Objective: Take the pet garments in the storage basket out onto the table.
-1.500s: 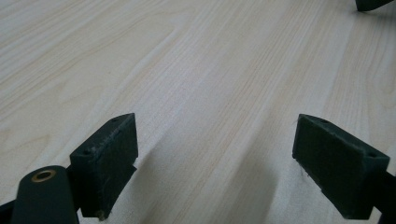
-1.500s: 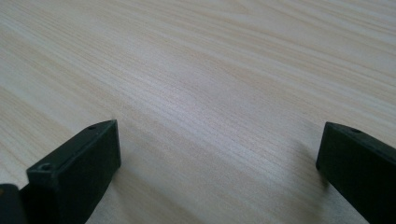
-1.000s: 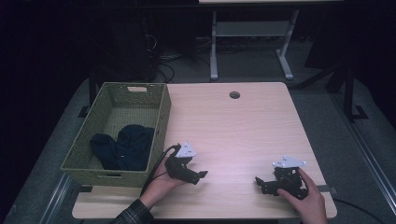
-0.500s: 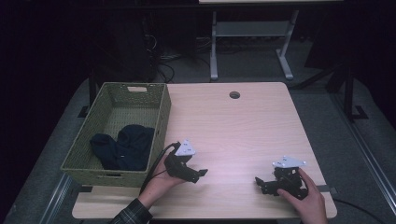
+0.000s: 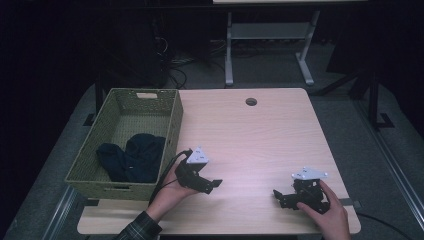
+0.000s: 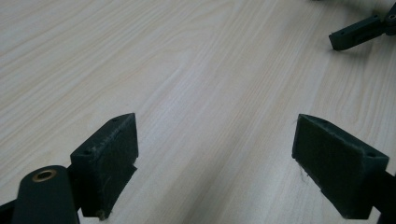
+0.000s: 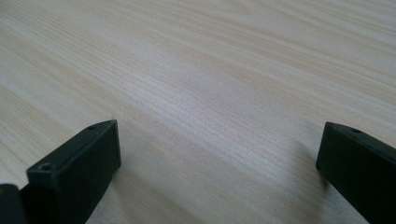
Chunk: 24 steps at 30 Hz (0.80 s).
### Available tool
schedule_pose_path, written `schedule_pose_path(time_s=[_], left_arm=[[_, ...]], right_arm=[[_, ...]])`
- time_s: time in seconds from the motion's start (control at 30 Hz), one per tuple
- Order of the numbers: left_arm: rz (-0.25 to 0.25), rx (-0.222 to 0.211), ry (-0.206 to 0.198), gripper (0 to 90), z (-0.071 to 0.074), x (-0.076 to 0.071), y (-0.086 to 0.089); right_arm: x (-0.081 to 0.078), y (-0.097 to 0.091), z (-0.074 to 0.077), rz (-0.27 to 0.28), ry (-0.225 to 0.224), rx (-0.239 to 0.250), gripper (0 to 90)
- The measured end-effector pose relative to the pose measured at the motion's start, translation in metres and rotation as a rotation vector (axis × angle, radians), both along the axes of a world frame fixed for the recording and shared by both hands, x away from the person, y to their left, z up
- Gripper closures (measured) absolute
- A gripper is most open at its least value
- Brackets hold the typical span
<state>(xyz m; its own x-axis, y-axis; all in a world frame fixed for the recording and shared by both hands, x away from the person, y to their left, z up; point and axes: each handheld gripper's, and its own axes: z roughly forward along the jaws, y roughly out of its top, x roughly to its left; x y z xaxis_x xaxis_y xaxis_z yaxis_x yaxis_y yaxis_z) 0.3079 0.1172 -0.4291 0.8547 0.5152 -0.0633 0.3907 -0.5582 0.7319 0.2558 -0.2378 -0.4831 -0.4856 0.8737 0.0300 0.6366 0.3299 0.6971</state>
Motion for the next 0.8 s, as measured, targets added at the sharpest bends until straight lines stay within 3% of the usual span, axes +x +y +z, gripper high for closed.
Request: schedule_pose_path(time_s=[0.8], left_arm=[[-0.004, -0.023, -0.007, 14.0, 0.021, 0.004, 0.000]], right_arm=[[0.000, 0.000, 0.000, 0.000, 0.000, 0.000, 0.0]])
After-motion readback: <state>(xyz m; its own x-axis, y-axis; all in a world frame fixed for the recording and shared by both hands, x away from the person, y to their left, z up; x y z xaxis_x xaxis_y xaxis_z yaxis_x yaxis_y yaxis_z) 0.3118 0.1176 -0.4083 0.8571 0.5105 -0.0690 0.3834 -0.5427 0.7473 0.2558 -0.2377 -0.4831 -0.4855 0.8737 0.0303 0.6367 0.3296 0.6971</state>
